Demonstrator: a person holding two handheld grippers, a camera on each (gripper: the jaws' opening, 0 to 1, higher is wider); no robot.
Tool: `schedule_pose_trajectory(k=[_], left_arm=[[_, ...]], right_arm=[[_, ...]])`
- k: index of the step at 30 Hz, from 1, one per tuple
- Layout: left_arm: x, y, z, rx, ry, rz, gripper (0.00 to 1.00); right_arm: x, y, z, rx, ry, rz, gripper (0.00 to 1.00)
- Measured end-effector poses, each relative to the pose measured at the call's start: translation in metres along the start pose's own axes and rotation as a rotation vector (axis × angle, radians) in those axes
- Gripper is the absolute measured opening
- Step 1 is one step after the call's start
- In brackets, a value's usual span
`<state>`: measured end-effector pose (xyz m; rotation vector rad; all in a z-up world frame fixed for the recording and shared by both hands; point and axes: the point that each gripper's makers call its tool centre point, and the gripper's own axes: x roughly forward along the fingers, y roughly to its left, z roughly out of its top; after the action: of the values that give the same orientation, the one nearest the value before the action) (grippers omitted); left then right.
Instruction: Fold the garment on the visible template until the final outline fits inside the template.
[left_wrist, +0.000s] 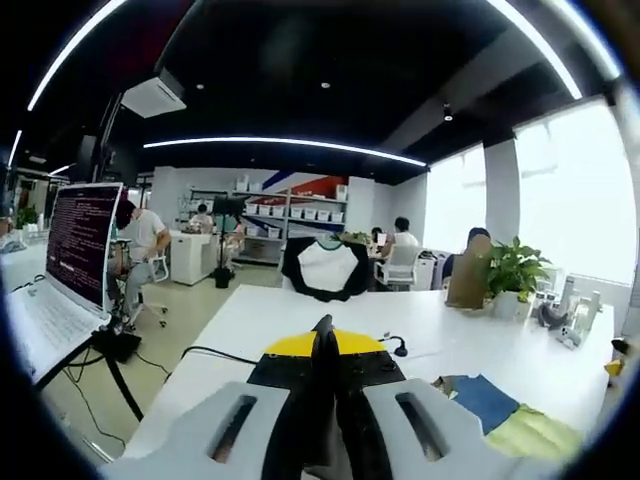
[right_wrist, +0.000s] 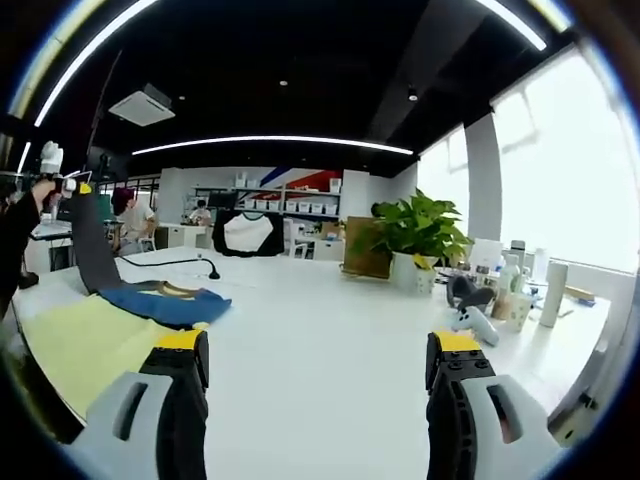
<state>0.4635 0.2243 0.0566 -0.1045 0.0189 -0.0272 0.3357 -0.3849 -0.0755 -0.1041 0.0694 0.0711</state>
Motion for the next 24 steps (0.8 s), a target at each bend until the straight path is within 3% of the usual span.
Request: schedule_pose_trajectory(k=[5,12,24], left_arm=[[0.009,-0.028,0.008,0.004,-0.004,-0.038,0.03],[0.021,-0.062,0.005,0.02,0.021,-0.083,0.03],[0.05,-0.134,-0.024,0.097,0.095,-0.174,0.04]], right_arm=[[0.0,0.001,0.0,0.001,0.001,0.004,0.92],[-0.001,-0.001,-0.003,0.007,0.004,0.004,0.92],[-0.002,-0.003,-0.009,0.01,0.011,0.014,0.91]])
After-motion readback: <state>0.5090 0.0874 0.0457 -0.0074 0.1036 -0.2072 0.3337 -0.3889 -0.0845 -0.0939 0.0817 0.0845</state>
